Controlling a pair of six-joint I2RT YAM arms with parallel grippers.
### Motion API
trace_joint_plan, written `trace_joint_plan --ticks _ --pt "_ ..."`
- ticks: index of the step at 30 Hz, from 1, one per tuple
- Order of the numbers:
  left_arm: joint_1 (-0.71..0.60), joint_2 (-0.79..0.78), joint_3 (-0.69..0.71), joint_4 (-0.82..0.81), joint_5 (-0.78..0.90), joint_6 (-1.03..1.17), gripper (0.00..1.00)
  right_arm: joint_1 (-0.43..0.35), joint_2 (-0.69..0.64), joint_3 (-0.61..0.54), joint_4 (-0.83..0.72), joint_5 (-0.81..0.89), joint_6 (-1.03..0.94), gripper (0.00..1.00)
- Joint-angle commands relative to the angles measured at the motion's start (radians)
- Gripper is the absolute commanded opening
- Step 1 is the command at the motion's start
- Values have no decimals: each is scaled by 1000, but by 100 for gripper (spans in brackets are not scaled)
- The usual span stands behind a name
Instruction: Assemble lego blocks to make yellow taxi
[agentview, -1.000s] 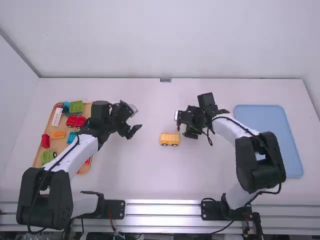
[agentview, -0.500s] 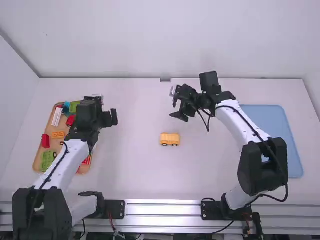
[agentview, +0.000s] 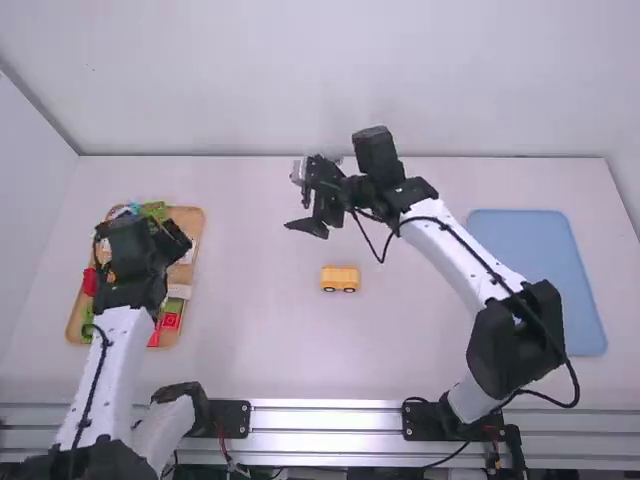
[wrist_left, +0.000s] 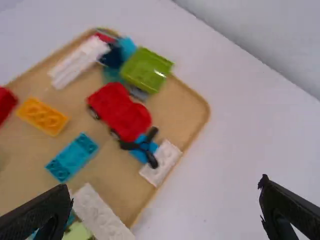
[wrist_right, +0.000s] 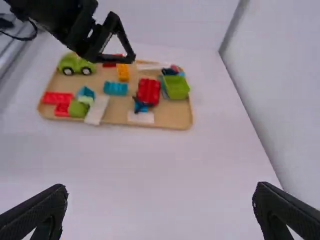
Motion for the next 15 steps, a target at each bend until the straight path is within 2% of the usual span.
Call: trace_joint_plan --ticks 1,4,8,11,13,15 --pt "38 -49 -2 -13 -154 -116 99 17 -17 26 14 -17 24 99" --pt "92 -72 -2 -26 -167 -136 99 29 -17 26 19 -16 24 99" --pt "229 -65 5 -22 -84 -128 99 29 -17 26 11 -16 24 99" --pt "334 -11 56 -50 5 -97 97 28 -17 26 8 -16 24 99" --pt "393 63 139 -120 95 -64 96 18 -17 26 8 -16 24 98" --pt "410 116 200 -174 127 -45 96 15 -17 26 8 -16 24 99"
